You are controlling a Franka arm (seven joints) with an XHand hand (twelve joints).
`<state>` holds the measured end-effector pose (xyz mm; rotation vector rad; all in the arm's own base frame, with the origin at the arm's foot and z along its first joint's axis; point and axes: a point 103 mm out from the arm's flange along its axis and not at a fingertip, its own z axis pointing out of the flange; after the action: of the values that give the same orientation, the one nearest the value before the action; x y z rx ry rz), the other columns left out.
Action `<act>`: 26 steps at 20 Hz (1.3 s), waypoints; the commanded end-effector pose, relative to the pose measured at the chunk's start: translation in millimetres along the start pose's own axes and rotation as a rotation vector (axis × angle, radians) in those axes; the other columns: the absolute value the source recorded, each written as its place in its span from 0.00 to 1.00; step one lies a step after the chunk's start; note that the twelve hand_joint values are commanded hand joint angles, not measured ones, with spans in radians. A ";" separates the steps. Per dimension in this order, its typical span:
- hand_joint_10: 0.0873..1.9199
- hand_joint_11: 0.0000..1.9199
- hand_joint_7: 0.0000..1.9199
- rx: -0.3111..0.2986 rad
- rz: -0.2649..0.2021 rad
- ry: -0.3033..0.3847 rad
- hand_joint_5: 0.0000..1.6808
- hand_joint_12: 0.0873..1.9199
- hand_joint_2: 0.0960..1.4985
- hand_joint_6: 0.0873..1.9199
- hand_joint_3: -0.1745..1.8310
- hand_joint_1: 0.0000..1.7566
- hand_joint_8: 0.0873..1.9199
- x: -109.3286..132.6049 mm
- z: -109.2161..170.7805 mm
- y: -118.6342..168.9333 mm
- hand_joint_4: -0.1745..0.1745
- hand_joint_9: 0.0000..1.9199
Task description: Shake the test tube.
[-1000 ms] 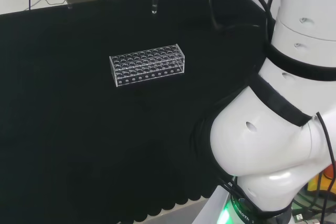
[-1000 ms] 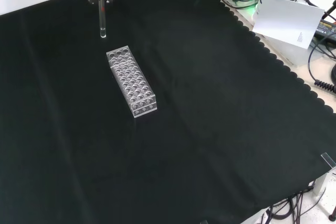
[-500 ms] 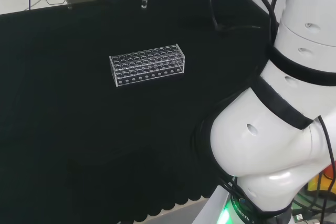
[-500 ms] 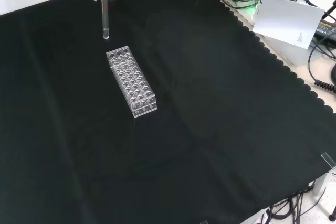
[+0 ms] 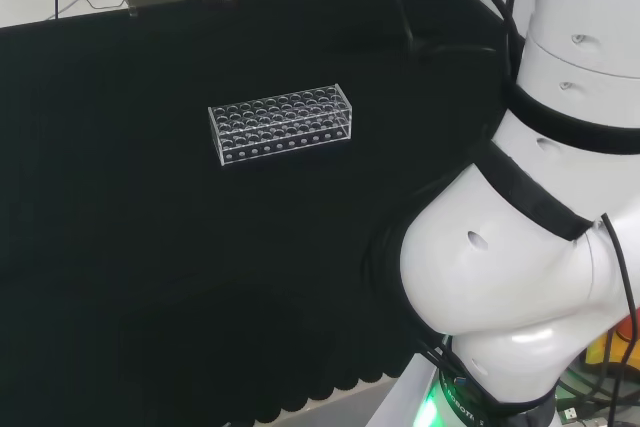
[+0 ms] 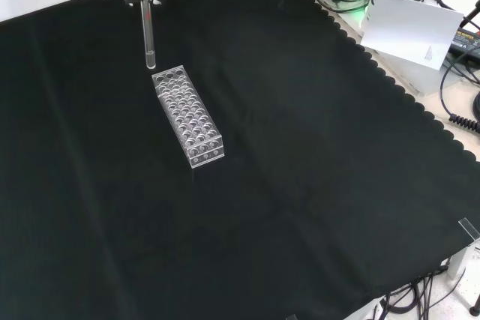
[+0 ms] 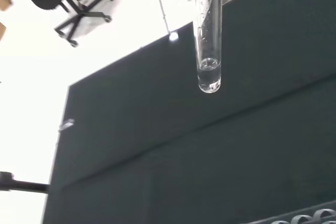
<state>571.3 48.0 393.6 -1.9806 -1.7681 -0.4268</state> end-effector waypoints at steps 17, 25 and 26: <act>0.25 0.70 0.65 0.012 0.123 -0.404 0.76 0.40 0.68 0.05 0.02 0.81 0.43 -106.0 -25.3 -4.7 0.00 0.67; 0.25 0.70 0.65 -0.026 0.188 -0.584 0.76 0.40 0.68 0.05 0.02 0.81 0.43 -143.3 -61.1 -6.4 0.00 0.67; 0.25 0.70 0.65 -0.029 0.182 -0.603 0.76 0.40 0.68 0.05 0.02 0.81 0.43 -143.7 -62.9 -6.2 0.00 0.67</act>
<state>552.7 -76.6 365.6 -2.3280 -1.8930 0.1382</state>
